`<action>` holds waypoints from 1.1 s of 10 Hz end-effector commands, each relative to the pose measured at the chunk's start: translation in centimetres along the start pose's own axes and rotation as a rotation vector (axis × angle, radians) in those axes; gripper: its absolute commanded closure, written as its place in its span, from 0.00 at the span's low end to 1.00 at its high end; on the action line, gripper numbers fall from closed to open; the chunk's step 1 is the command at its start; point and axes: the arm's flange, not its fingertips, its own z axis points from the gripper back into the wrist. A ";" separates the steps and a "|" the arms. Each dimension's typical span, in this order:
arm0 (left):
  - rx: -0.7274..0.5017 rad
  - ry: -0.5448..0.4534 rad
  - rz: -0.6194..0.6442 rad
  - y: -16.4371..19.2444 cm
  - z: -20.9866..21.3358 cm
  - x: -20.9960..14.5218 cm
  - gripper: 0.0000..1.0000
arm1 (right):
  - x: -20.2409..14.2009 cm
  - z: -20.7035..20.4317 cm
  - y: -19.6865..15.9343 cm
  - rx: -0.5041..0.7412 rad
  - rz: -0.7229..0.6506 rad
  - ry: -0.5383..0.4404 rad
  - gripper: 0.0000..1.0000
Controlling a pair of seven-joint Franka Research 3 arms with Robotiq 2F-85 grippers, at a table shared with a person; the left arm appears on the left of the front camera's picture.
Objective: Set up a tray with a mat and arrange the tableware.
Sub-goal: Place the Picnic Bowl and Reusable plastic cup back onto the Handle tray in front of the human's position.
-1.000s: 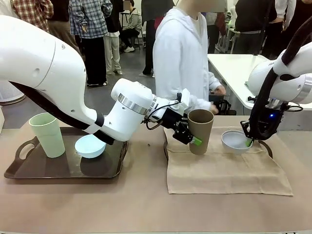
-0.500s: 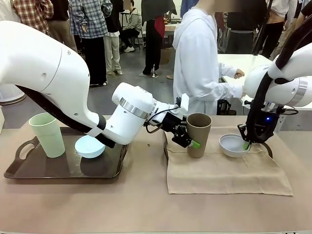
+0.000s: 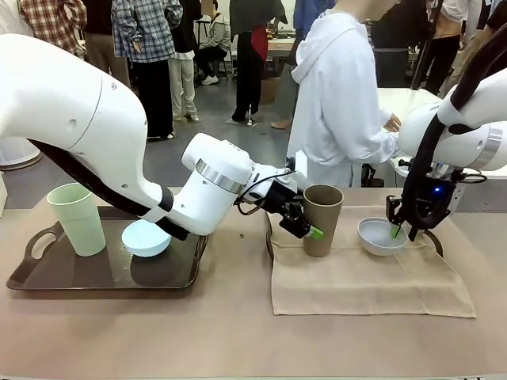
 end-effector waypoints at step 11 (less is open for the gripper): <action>0.122 0.520 0.426 -5.7 12.8 6.1 0.00 | -5.9 8.8 0.8 -0.039 0.153 -0.130 0.09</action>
